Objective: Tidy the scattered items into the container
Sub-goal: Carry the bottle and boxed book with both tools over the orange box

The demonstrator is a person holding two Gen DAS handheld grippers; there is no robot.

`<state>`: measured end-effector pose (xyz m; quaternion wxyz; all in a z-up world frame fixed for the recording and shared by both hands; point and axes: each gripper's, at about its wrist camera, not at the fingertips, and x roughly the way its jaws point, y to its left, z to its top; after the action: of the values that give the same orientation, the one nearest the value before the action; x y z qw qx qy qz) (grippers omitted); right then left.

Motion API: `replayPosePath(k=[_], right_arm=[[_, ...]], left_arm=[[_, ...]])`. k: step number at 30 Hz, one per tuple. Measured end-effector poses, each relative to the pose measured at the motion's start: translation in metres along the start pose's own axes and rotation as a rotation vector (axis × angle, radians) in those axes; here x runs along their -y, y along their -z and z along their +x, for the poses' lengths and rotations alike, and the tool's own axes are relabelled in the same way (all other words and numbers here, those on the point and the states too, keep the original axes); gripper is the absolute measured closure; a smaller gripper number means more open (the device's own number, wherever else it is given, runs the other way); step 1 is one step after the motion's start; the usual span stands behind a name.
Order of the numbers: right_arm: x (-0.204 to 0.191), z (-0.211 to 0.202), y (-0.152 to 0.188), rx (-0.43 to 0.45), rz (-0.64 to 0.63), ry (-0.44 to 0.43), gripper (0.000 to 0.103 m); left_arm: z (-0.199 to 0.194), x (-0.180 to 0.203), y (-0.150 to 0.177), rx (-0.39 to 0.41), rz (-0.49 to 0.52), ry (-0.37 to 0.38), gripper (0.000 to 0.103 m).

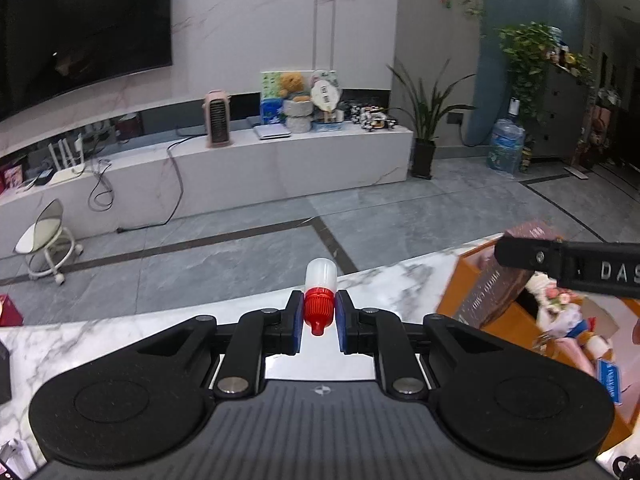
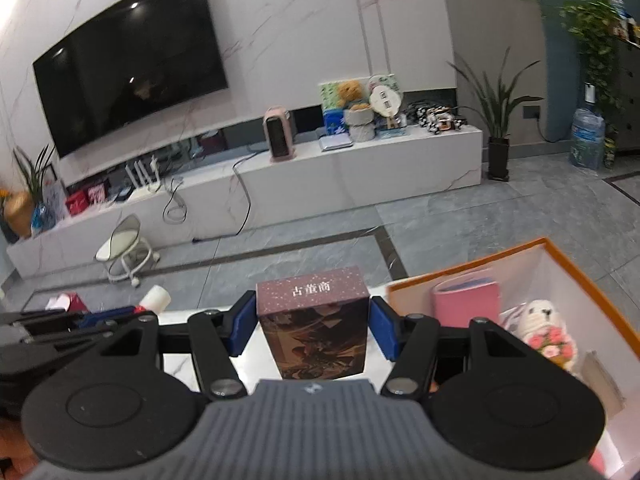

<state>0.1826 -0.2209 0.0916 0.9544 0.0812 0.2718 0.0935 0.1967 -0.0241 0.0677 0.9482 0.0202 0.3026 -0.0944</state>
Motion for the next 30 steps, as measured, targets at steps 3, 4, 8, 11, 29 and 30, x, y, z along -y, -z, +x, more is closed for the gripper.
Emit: replayPosePath(k=[3,4,8,11,29,30], right_arm=[[0.015,-0.011,-0.007,0.024,0.024,0.015,0.041],[0.020,-0.014,-0.010,0.031,0.031,0.020,0.041],[0.041,-0.028,-0.018,0.057,0.053,0.043,0.041],[0.057,-0.036,-0.022,0.068,0.068,0.062,0.041],[0.142,-0.056,-0.024,0.055,0.141,0.173,0.041],[0.145,-0.055,-0.024,0.054,0.145,0.173,0.041]], left_arm=[[0.000,0.018,-0.005,0.003,0.019,0.018,0.084],[0.001,0.024,-0.006,0.003,0.024,0.023,0.084],[0.003,0.046,-0.011,0.004,0.045,0.047,0.084],[0.004,0.064,-0.015,0.005,0.064,0.063,0.084],[0.017,0.157,-0.016,-0.015,0.135,0.171,0.084],[0.018,0.160,-0.016,-0.017,0.135,0.174,0.084]])
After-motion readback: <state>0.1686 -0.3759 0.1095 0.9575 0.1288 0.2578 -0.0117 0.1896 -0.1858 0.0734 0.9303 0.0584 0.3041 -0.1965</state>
